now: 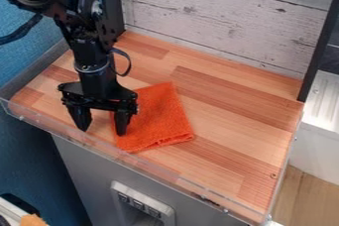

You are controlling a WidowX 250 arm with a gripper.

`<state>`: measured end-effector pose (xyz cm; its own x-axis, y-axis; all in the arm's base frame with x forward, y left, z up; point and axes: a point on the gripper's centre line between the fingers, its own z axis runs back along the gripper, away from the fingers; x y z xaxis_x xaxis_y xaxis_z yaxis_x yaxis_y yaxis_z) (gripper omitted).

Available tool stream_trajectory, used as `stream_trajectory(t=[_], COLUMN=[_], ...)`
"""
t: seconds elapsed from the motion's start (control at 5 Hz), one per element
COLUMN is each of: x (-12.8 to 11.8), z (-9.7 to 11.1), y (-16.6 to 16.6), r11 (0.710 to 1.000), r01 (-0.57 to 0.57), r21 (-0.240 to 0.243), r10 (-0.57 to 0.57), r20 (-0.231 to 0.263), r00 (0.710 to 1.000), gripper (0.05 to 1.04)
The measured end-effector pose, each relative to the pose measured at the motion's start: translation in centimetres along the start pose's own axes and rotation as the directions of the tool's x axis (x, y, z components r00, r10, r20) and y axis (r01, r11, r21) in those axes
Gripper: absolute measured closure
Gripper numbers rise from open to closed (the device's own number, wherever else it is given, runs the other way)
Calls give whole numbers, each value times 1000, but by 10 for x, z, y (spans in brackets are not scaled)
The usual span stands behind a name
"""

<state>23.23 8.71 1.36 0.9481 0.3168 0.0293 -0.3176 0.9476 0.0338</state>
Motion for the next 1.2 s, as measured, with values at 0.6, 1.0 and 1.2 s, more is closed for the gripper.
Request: stream_trajectory(t=[0.6,1.0,1.2], x=[0,0,3], z=[9,9,7], y=[-4,-10,-12], r11=[1000,999,998], r01=[31,21,30], r21=[0,-36,-49], r10=[-31,-23,-32], r20=[-64,-61,-34], r00=[997,998,999], gripper=[85,87,85])
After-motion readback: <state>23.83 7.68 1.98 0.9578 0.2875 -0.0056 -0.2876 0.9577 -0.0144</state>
